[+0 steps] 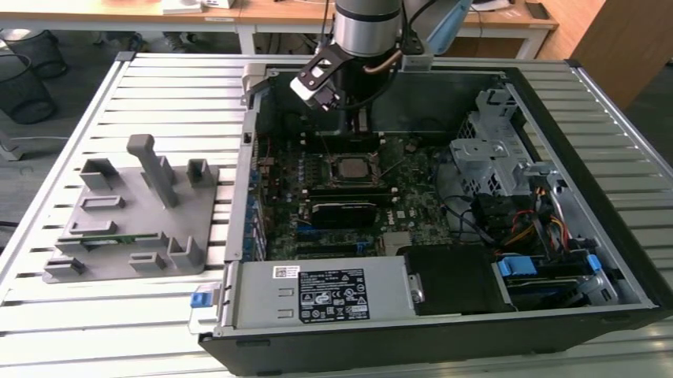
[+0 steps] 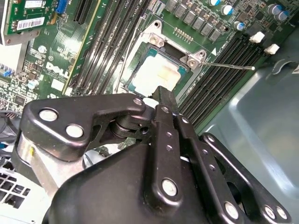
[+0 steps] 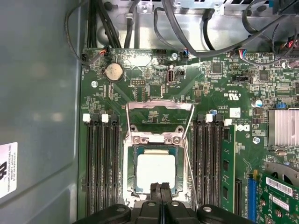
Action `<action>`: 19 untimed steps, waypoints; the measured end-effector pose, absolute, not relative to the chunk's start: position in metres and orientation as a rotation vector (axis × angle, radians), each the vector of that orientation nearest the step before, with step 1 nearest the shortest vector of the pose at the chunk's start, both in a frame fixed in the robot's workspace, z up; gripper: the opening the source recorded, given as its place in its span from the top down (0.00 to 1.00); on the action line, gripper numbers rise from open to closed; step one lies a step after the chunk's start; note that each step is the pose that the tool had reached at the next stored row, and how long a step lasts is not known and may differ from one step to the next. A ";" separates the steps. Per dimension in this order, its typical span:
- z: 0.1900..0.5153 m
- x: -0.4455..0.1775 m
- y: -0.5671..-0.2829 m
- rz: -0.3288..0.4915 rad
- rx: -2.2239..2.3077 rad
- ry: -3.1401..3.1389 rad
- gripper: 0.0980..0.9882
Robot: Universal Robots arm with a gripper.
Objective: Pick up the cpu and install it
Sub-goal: 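Close the cpu cover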
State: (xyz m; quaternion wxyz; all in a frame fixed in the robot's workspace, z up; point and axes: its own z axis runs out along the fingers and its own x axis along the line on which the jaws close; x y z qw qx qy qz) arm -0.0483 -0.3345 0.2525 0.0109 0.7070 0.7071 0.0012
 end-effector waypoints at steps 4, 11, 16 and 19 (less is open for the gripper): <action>0.257 -0.048 -0.334 0.004 2.206 2.207 0.99; 0.258 -0.048 -0.335 0.005 2.156 2.255 0.99; 0.258 -0.048 -0.338 0.005 2.147 2.263 0.99; 0.258 -0.047 -0.338 0.005 2.147 2.264 0.99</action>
